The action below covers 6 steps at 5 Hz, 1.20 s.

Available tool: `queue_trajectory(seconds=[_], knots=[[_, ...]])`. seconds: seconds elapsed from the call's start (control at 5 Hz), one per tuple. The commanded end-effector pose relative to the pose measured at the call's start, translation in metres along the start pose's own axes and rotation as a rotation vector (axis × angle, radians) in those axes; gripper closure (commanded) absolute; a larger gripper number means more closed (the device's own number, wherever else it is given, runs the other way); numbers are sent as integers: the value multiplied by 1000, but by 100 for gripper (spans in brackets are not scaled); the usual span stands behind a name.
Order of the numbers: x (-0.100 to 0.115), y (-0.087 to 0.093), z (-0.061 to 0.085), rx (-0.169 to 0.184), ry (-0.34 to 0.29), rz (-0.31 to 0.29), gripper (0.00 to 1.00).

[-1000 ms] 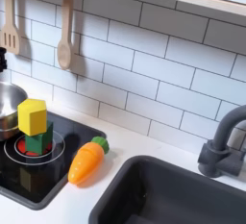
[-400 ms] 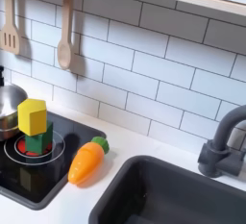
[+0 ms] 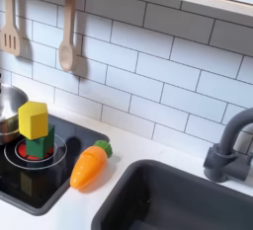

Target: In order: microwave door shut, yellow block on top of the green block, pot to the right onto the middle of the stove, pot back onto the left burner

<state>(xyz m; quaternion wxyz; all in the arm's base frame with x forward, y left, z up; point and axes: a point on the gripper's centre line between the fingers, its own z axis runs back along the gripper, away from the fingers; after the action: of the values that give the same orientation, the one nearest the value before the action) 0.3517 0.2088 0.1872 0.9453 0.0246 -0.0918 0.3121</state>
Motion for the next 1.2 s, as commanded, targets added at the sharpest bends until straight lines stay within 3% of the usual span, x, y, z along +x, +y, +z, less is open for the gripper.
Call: queue_trajectory(seconds=[0.0, 0.2, 0.6, 0.8, 1.0], knots=[[7, -4, -8, 12, -8, -9, 0], [9, -4, -14, 22, -4, -5, 0], [16, -24, -20, 10, 11, -35, 0], [24, -27, -12, 11, -18, -22, 0], [36, -30, 5, 33, -48, -12, 0]])
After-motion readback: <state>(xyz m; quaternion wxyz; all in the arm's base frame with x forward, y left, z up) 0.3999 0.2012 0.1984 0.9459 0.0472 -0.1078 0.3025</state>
